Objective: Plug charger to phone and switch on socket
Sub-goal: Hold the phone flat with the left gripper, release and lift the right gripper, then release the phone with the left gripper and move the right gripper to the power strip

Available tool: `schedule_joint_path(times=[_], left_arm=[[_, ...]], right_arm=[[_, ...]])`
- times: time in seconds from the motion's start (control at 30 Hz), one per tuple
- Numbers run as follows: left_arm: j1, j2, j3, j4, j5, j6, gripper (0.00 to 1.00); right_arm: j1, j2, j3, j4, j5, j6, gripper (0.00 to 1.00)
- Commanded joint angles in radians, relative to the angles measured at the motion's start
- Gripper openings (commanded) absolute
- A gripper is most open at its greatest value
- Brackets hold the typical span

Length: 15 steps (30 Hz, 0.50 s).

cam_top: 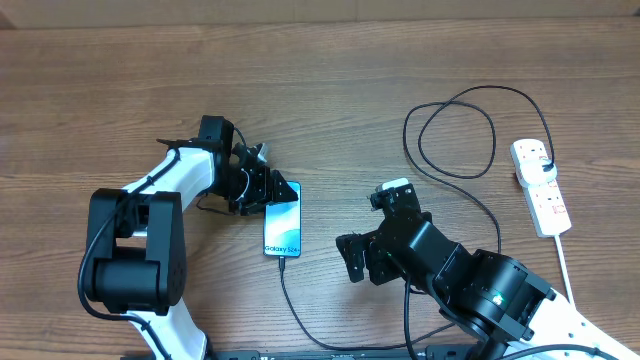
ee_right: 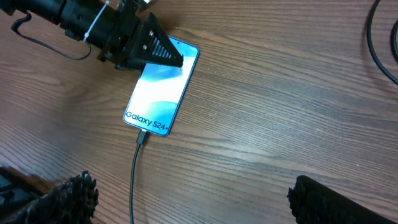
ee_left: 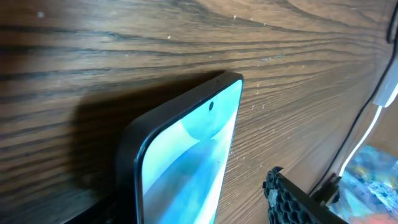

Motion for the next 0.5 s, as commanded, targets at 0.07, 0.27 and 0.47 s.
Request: schedule_joint_path(times=[0.07,0.27,0.47], left_arm=[[0.000,0.036,-0.027,-0.012,-0.227,-0.021,0.58],[0.000,0.036,-0.027,-0.012,-0.227,-0.021,0.58],[0.000,0.036,-0.027,-0.018,-0.272,-0.021,0.57]], right_arm=[[-0.005,-0.004,0.027,0.006,0.007,0.004,1.00],[-0.005,-0.004,0.027,0.006,0.007,0.004,1.00],[-0.005,-0.004,0.027,0.006,0.007,0.004,1.00]])
